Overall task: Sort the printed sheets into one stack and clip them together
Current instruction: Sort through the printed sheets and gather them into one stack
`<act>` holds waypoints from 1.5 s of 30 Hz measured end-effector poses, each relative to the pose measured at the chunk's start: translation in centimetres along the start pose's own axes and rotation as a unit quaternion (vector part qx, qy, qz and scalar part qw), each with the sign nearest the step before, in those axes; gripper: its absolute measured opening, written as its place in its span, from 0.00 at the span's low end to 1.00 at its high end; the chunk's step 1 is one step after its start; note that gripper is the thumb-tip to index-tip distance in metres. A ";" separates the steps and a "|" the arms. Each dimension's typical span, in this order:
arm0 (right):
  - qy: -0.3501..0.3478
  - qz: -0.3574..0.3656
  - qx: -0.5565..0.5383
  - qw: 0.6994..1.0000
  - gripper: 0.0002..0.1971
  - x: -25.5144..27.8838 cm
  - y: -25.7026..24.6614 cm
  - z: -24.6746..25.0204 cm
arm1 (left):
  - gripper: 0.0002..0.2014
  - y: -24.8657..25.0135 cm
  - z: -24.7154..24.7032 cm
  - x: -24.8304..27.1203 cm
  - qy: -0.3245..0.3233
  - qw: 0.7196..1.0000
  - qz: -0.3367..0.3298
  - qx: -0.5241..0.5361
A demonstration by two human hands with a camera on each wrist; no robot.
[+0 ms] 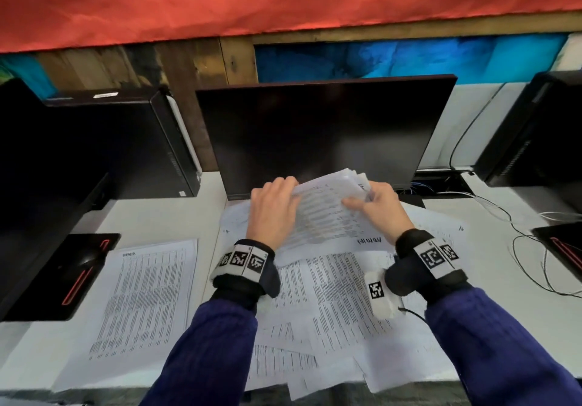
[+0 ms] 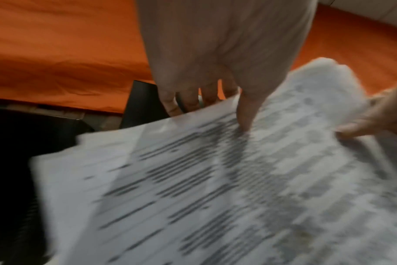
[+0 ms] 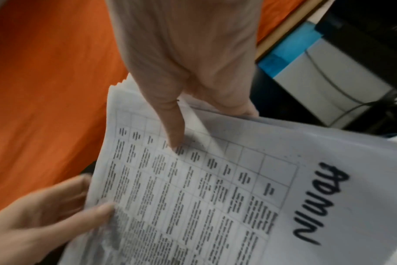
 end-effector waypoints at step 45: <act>0.065 0.189 0.377 0.905 0.37 2.7 5.8 -2.6 | 0.13 -6.5 -3.9 5.1 0.141 0.773 0.475 0.397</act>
Point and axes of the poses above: each hand's wrist, its own x-axis away from the middle knuckle, its own z-axis out of the back of the hand, y = z × x, the point moved 5 cm from there along -x, towards the middle knuckle, and after that the axes turned 4 degrees about y, right-handed, at the moved point
